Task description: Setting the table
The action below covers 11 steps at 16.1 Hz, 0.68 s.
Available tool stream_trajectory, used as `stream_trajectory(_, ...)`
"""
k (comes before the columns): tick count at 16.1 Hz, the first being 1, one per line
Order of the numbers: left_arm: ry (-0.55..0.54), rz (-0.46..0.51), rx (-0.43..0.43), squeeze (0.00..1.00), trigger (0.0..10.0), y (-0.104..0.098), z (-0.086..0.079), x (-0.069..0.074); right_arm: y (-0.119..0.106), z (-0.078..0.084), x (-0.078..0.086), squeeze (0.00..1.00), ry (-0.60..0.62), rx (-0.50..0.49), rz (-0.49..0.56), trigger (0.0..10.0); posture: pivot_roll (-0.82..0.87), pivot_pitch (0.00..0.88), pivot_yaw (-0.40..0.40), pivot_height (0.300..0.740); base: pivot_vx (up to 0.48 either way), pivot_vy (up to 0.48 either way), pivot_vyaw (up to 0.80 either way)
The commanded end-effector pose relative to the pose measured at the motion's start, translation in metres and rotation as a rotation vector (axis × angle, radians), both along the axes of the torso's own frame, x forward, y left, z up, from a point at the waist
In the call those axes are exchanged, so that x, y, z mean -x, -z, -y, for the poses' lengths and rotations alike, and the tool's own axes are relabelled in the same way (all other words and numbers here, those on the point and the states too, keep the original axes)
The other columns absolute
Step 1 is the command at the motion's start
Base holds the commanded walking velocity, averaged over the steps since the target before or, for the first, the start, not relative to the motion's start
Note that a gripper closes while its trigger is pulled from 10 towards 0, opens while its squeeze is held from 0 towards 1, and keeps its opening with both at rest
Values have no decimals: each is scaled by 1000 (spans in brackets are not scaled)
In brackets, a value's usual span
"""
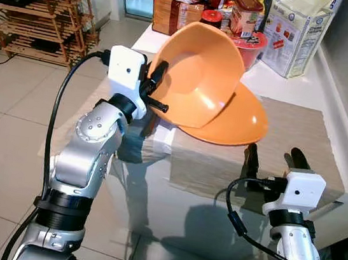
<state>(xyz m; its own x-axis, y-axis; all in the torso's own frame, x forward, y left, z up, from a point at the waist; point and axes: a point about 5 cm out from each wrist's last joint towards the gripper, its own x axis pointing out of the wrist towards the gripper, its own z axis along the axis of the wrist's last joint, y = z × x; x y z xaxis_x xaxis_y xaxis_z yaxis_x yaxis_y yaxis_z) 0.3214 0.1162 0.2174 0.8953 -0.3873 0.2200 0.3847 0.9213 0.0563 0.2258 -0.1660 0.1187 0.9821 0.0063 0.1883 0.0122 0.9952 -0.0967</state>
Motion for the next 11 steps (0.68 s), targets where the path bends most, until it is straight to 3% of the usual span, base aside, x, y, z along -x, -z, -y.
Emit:
stream_trajectory(1, 4, 39, -17, 0, 0, -5, -1, 4, -2, 1, -2, 0, 3, -3, 7, 10000, -91, 6, 26, 740, -247, 0, 0)
stream_trajectory(8, -4, 72, -15, 0, 0, -10, 1, 2, -2, 0, -3, 0, -3, -2, 8, 10000, -91, 3, 24, 740, -309, 0, 0)
stream_trajectory(11, -5, 89, -20, 0, 0, -14, 4, 1, -1, 0, -4, 0, -8, 0, 5, 10000, -92, 3, 21, 740, 0, 0, 0)
